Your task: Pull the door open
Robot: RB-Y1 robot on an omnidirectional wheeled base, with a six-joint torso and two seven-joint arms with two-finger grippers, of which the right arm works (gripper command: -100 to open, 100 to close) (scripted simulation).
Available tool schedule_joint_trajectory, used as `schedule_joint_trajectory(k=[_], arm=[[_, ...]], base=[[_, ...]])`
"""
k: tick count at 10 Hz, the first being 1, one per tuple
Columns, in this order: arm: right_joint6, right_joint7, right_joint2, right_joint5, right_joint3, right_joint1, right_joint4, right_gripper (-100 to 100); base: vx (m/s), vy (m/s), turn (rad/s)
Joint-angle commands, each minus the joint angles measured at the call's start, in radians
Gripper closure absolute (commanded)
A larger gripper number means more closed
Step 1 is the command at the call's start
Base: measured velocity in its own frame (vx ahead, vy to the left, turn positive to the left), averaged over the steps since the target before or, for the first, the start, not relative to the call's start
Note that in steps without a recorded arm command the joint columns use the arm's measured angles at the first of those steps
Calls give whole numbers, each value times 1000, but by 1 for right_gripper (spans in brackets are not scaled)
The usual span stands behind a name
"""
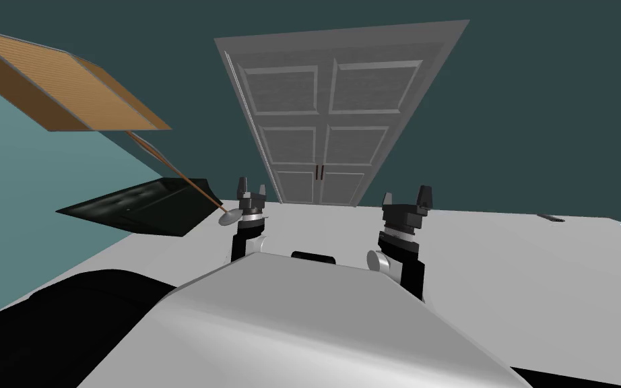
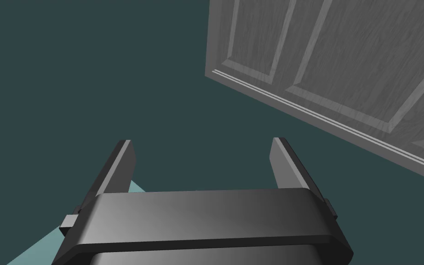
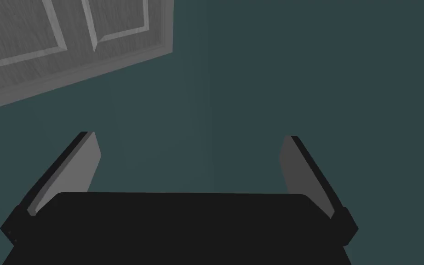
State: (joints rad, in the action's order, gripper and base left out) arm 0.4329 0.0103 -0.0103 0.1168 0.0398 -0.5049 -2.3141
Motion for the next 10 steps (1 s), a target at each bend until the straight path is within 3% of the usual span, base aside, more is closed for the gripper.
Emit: schedule_joint_trajectory(k=[1,10], arm=[[11,30,11,13,-6,2,27,-100],[64,184,62,76,-39,14,165,-100]], base=[[112,19,47],[139,24,44]])
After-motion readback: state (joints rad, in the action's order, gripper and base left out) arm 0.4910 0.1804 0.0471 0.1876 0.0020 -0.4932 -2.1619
